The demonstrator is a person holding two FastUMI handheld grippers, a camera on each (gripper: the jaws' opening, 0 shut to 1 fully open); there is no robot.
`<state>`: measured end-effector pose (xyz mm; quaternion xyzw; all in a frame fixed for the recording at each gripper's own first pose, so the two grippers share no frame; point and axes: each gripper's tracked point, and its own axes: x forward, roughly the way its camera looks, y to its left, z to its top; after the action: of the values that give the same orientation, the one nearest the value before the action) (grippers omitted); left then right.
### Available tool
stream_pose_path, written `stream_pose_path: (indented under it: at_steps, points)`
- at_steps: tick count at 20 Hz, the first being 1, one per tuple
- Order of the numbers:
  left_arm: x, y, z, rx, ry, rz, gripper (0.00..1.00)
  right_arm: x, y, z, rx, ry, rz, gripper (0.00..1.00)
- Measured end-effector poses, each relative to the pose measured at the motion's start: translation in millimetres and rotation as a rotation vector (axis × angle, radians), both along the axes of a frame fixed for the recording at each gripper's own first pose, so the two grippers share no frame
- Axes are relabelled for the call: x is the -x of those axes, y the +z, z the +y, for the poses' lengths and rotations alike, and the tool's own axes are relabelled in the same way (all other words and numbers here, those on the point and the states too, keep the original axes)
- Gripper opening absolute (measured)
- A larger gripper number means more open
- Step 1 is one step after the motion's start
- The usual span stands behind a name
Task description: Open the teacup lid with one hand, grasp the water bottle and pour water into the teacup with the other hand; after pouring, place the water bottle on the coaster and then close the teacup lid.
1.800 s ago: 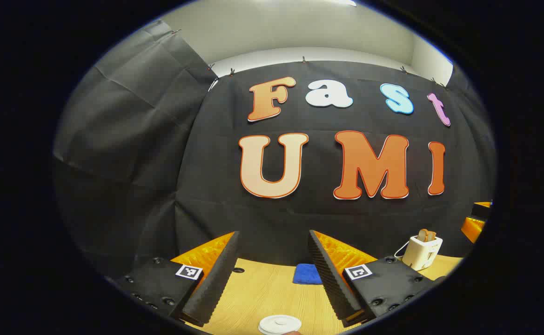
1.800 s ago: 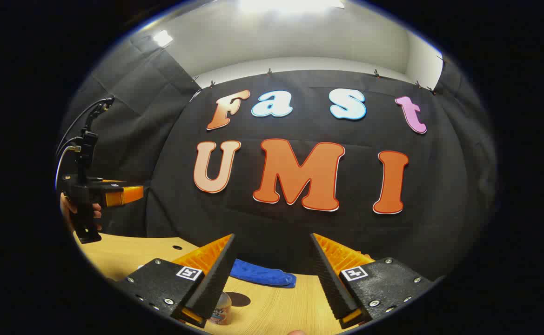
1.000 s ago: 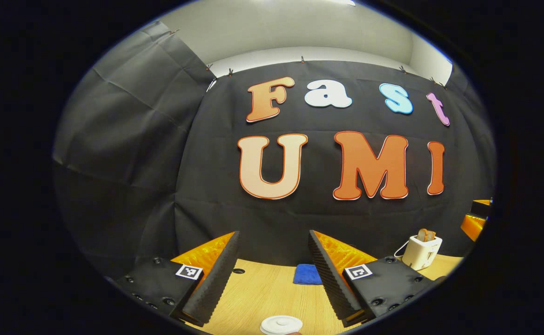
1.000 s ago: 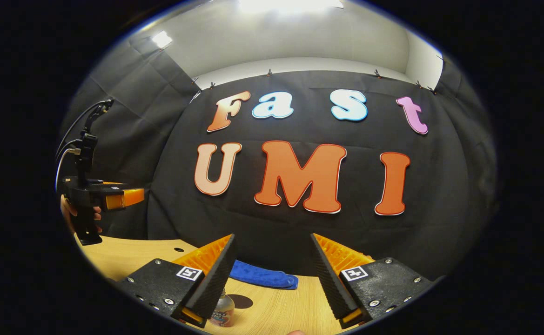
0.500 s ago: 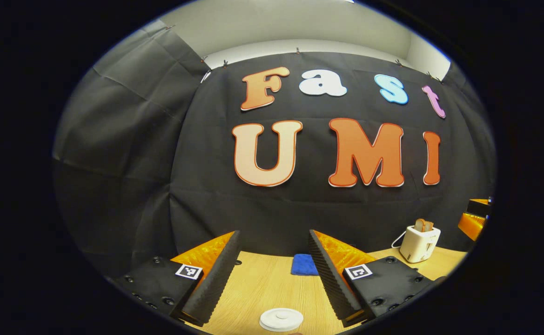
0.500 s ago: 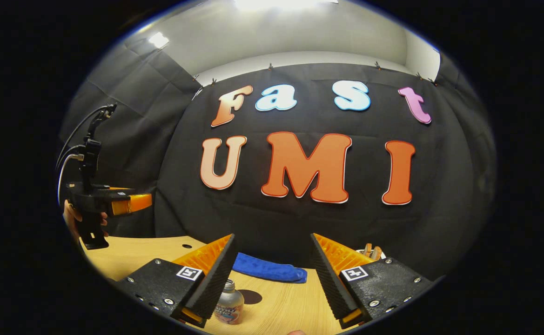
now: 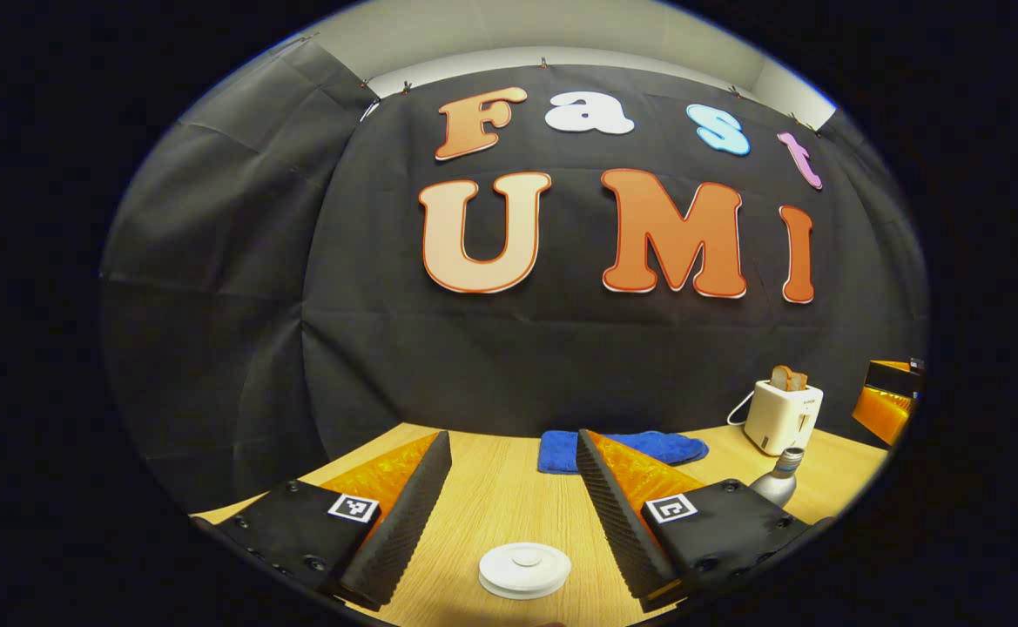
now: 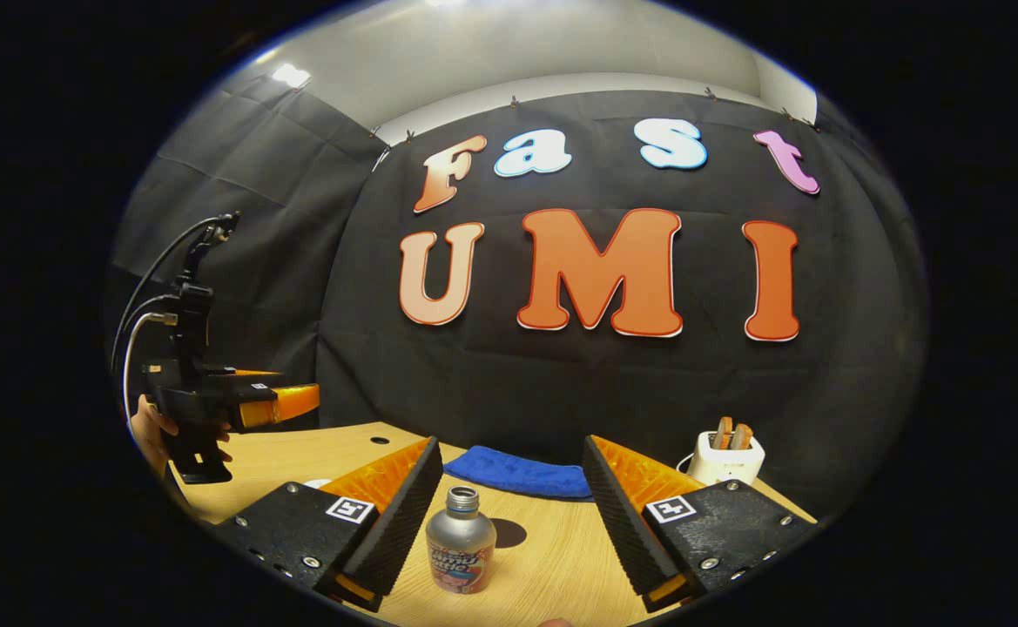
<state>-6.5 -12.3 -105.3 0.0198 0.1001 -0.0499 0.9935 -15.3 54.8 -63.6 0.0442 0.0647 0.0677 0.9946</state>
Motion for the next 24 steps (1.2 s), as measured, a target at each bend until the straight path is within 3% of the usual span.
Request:
stream_pose_path:
  at_steps: [3,6,15,16,19,21,23,24]
  points:
    - [4,-24,-6,-0.019,-0.036,0.036,0.94,4,-18,12,-0.013,0.034,0.031,0.98]
    - [7,-46,-13,-0.035,-0.068,0.075,0.99,7,-42,24,-0.019,0.061,0.082,0.98]
    - [6,-117,-6,-0.086,-0.073,0.233,0.96,3,-101,44,0.009,0.112,0.216,0.98]
    - [6,-121,-6,-0.093,-0.079,0.249,0.89,3,-106,45,0.009,0.117,0.229,0.98]
    - [9,-141,-6,-0.130,-0.092,0.294,0.82,1,-123,51,0.011,0.128,0.266,0.98]
    - [11,-152,-10,-0.137,-0.098,0.314,0.85,1,-128,54,0.015,0.137,0.280,0.98]
    - [11,-155,-9,-0.140,-0.101,0.329,0.71,0,-134,55,0.019,0.143,0.292,0.98]
    - [11,-158,-9,-0.145,-0.101,0.334,0.70,1,-136,56,0.021,0.145,0.298,0.98]
